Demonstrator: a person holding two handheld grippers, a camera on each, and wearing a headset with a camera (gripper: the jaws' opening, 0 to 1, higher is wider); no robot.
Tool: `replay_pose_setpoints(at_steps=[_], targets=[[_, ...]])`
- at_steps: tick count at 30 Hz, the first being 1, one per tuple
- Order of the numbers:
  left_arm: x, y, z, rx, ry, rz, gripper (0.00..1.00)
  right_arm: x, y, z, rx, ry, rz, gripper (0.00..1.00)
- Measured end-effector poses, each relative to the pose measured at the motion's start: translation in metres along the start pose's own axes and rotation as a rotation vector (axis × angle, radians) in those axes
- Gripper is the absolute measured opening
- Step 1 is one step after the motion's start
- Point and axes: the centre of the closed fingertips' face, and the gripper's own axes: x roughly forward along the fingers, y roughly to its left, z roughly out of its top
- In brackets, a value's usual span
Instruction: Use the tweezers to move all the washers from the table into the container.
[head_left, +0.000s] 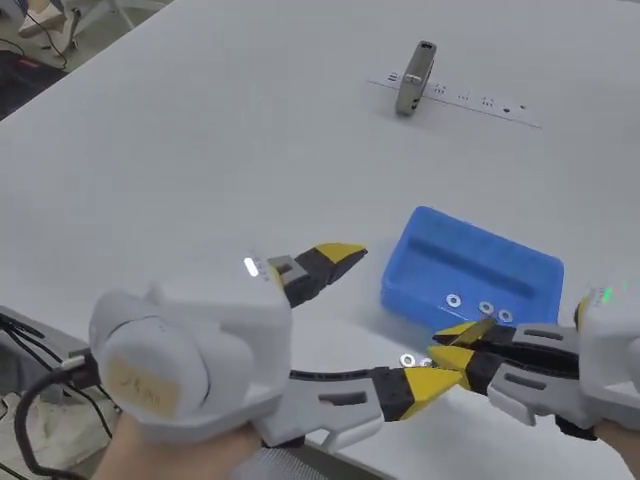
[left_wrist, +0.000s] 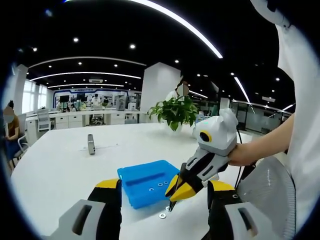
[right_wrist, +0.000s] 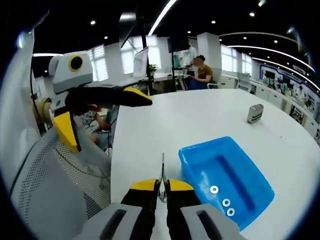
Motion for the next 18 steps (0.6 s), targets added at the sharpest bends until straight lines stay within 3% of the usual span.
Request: replay_pose_setpoints(at_steps=[5,10,13,18], targets=[[0.000,0.002,0.000,-0.005,-0.002,0.007,0.70,-0.014,-0.007,0.032,0.035,-0.102,-0.002,0.03],[0.000,0.002,-0.001,-0.003,0.006,0.008,0.70,-0.022,-0.026,0.058,0.078,-0.195,-0.033,0.03],[0.000,0.002,-0.002,-0.003,0.010,0.009,0.70,-0.020,-0.039,0.061,0.102,-0.206,-0.058,0.03],[0.000,0.002,-0.003,-0.004,0.014,0.010,0.69,-0.007,-0.061,0.051,0.159,-0.173,-0.112,0.03]])
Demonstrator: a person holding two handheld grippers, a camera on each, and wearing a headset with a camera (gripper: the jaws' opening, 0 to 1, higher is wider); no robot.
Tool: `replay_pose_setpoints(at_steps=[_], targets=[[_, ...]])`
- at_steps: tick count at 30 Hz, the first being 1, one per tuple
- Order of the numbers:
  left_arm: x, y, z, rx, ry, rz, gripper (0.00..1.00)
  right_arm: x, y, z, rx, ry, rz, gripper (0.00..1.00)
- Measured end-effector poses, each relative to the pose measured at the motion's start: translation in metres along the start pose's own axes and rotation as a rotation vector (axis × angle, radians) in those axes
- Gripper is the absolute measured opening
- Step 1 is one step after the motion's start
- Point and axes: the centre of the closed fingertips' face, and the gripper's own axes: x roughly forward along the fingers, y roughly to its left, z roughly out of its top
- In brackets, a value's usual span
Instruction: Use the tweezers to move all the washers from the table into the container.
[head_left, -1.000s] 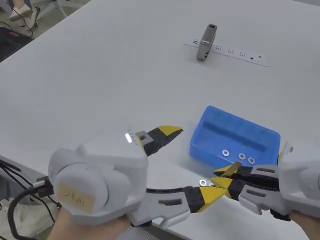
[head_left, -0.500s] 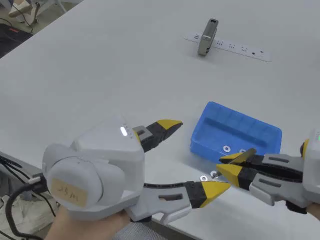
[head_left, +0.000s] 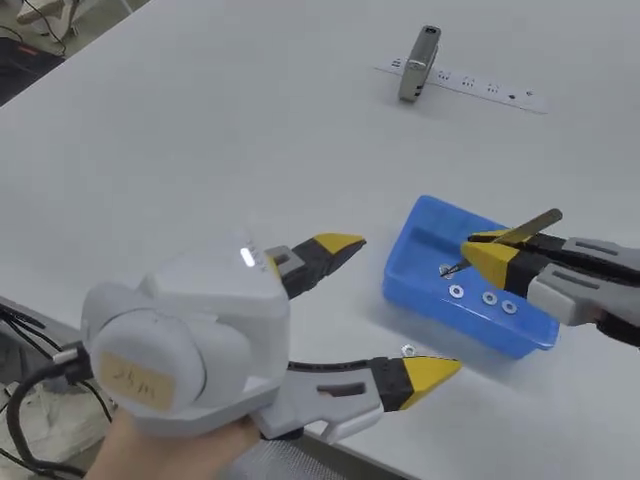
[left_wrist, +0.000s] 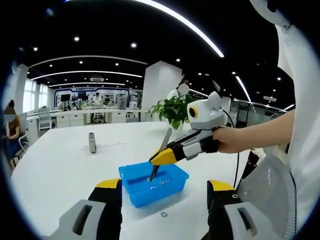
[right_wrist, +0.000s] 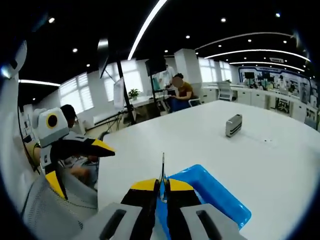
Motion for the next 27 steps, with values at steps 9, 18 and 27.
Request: replay_pose_setpoints(at_steps=[9,18,27], targets=[[-0.001,0.002,0.000,-0.006,-0.001,0.010,0.69,0.026,-0.024,-0.025,0.053,0.092,-0.041,0.03],[-0.001,0.003,-0.001,-0.007,0.004,0.011,0.68,0.037,-0.030,-0.042,0.037,0.171,-0.055,0.03],[-0.001,0.003,-0.002,-0.005,0.006,0.012,0.68,0.035,-0.029,-0.042,0.001,0.180,-0.062,0.03]])
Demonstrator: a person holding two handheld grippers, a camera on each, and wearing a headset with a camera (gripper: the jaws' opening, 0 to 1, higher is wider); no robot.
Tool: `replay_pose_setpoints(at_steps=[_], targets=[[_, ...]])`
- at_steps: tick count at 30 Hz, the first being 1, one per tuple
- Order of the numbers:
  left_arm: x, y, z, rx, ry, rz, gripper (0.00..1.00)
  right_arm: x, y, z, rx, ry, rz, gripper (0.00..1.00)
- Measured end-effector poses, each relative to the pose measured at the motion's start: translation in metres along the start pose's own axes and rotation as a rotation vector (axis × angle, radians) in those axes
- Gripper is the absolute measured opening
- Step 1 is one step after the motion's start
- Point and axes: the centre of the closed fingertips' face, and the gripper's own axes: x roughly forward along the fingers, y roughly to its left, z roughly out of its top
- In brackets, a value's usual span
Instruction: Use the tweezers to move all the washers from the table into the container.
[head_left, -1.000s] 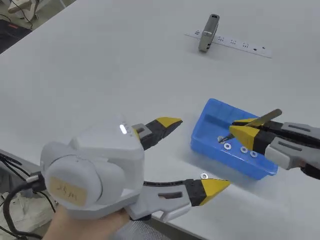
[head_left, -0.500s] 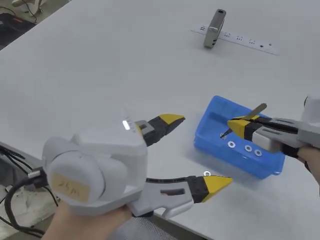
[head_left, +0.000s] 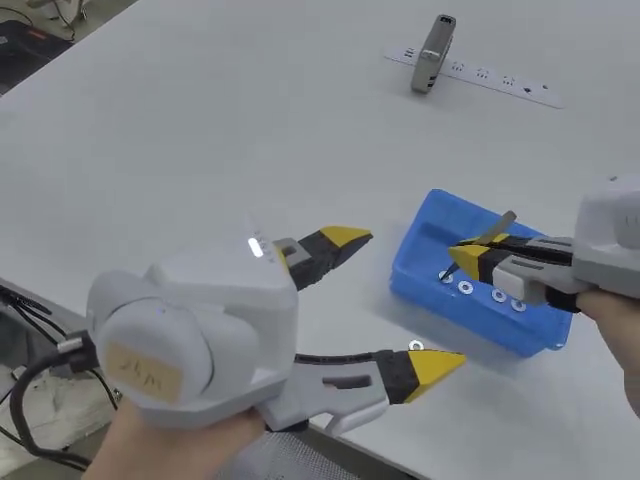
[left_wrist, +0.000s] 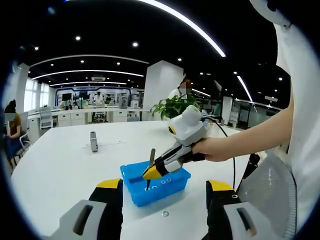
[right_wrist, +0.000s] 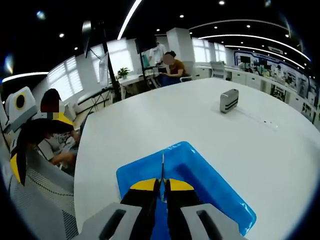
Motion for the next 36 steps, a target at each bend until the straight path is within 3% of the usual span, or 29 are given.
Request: replay_pose_setpoints(at_steps=[6,10,19,22,25,30,36], targets=[[0.000,-0.001,0.000,0.001,0.002,-0.004,0.68,-0.011,0.001,0.009,0.009,-0.044,-0.006,0.03],[0.000,-0.001,0.000,0.002,0.002,-0.003,0.68,-0.023,0.007,0.024,0.025,-0.118,0.004,0.03],[0.001,-0.002,-0.001,0.007,0.008,-0.013,0.67,-0.047,0.035,0.040,0.001,-0.197,0.060,0.03],[0.002,-0.003,-0.002,0.010,0.013,-0.016,0.67,-0.047,0.049,0.033,-0.010,-0.177,0.098,0.03],[0.002,-0.004,-0.003,0.012,0.015,-0.018,0.67,-0.042,0.062,0.015,-0.028,-0.121,0.135,0.03],[0.002,-0.005,-0.002,0.011,0.013,-0.022,0.67,-0.028,0.071,-0.013,-0.013,-0.052,0.168,0.03],[0.002,-0.004,-0.002,0.013,0.015,-0.020,0.67,-0.018,0.076,-0.029,-0.025,0.002,0.178,0.04]])
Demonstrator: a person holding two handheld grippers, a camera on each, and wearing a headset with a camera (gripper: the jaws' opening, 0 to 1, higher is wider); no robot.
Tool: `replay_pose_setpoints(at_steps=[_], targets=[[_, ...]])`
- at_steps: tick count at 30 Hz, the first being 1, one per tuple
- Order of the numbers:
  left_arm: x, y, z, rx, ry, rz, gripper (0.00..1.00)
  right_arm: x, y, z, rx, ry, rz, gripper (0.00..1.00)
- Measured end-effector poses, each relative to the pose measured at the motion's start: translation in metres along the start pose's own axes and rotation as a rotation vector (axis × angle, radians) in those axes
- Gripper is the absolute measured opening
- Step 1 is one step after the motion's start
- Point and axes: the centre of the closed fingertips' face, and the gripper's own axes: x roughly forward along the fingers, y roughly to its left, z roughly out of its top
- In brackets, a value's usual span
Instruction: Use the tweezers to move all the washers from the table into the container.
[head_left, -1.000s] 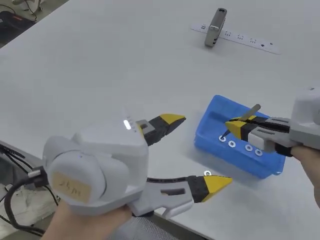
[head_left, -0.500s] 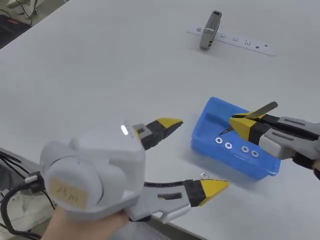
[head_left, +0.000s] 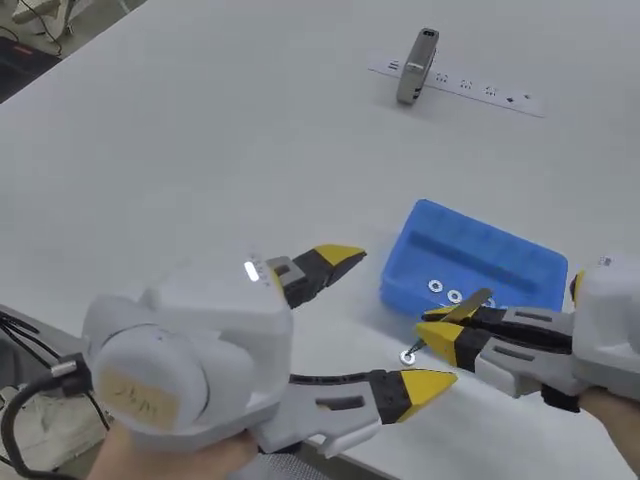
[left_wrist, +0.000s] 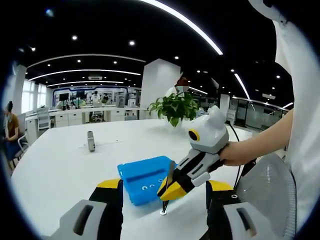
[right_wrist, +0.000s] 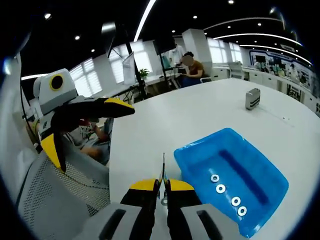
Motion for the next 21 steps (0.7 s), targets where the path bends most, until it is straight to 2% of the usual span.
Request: replay_pose_setpoints(at_steps=[4,7,8,15,21], targets=[[-0.001,0.001,0.001,-0.004,-0.005,0.004,0.67,0.002,0.000,-0.004,-0.028,0.025,0.002,0.04],[-0.001,0.001,0.000,-0.002,-0.004,0.003,0.67,0.003,0.003,-0.010,-0.103,0.076,0.004,0.04],[-0.001,0.001,0.000,-0.001,-0.004,0.003,0.67,0.004,0.005,-0.007,-0.115,0.059,0.004,0.04],[-0.001,0.001,0.000,0.002,-0.002,0.004,0.67,0.007,0.016,-0.010,-0.319,0.101,0.012,0.03],[-0.001,0.002,0.001,0.002,-0.004,0.008,0.67,0.005,0.011,-0.008,-0.291,0.086,-0.015,0.04]])
